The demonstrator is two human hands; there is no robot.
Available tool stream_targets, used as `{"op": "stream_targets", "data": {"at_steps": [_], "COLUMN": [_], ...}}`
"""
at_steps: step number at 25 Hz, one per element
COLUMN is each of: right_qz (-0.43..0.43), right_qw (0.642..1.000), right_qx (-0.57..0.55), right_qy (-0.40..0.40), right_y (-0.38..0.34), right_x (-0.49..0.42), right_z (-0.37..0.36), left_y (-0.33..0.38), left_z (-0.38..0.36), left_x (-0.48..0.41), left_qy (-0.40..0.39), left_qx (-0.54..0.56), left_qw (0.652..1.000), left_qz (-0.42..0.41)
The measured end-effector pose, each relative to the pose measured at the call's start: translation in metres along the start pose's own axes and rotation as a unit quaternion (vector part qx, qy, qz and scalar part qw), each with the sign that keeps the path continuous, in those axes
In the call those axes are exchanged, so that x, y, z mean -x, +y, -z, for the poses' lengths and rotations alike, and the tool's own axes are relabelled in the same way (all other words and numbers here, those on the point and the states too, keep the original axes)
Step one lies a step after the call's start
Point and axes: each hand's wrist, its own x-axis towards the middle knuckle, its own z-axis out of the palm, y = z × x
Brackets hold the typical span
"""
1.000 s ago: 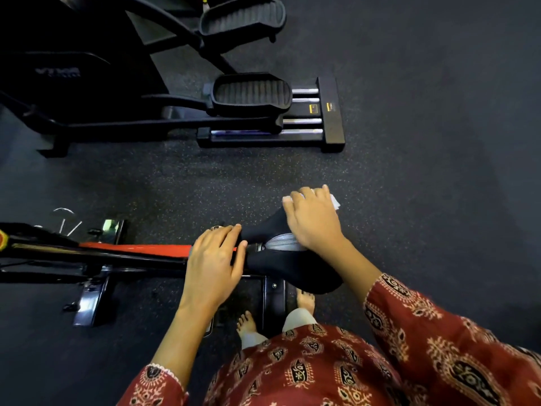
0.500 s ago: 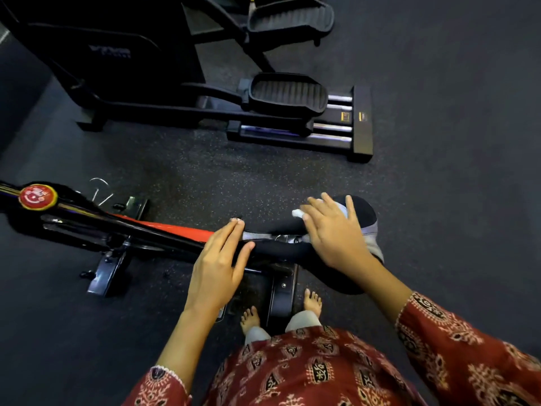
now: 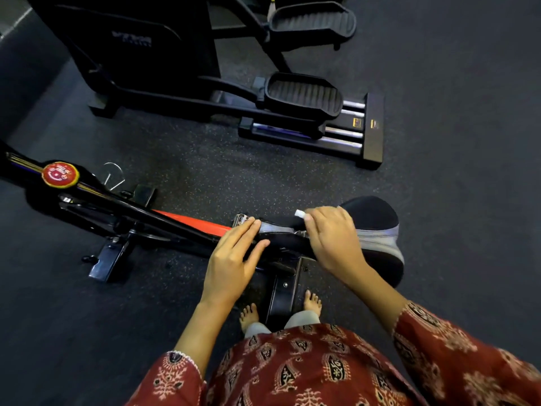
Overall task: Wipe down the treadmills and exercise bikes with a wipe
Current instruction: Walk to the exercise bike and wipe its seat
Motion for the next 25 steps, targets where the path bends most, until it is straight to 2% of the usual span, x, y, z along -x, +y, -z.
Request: {"op": "stream_targets", "data": {"at_steps": [1,3,6,8,10,12,14,15,16,19,20,23,25], "right_qz": [-0.023,-0.006,0.105,0.166,0.119,0.007,-0.115,-0.148,-0.131,0.061,0.066,-0.082,-0.072], "right_qw": [0.999,0.995,0.992,0.985,0.991,0.995,0.987,0.983,0.987,0.995,0.995,0.995,0.996], "right_qx": [0.02,0.037,0.001,0.022,0.063,0.099,0.096,0.078,0.064,0.078,0.081,0.047,0.042], "right_qy": [-0.04,-0.095,-0.068,-0.034,0.001,0.031,0.061,0.069,0.072,0.007,-0.005,0.016,0.029], "right_y": [-0.014,-0.037,-0.042,-0.024,0.003,0.039,0.064,0.064,0.056,0.034,0.043,0.085,0.089], "right_x": [-0.013,-0.028,-0.014,0.006,0.022,0.04,0.056,0.058,0.056,0.035,0.024,0.014,0.028], "right_z": [-0.005,-0.017,-0.02,-0.022,-0.019,-0.008,0.0,0.0,-0.003,-0.012,-0.007,0.017,0.015], "left_y": [-0.002,-0.004,-0.007,-0.005,0.001,0.011,0.022,0.026,0.028,0.033,0.035,0.044,0.053], "left_z": [0.001,0.002,0.005,0.003,-0.006,-0.02,-0.03,-0.033,-0.035,-0.035,-0.036,-0.042,-0.05], "left_x": [0.001,0.004,0.005,0.002,-0.007,-0.017,-0.023,-0.024,-0.024,-0.027,-0.029,-0.034,-0.036], "left_qy": [-0.003,-0.007,-0.006,-0.016,-0.045,-0.078,-0.103,-0.112,-0.119,-0.131,-0.135,-0.155,-0.177], "left_qx": [0.001,0.005,0.01,0.002,-0.014,-0.046,-0.1,-0.121,-0.135,-0.154,-0.157,-0.157,-0.15], "left_qw": [1.0,1.0,0.999,1.0,0.998,0.989,0.98,0.976,0.972,0.966,0.965,0.962,0.957], "left_qz": [0.0,0.009,0.04,0.021,-0.045,-0.114,-0.14,-0.145,-0.15,-0.158,-0.158,-0.164,-0.172]}}
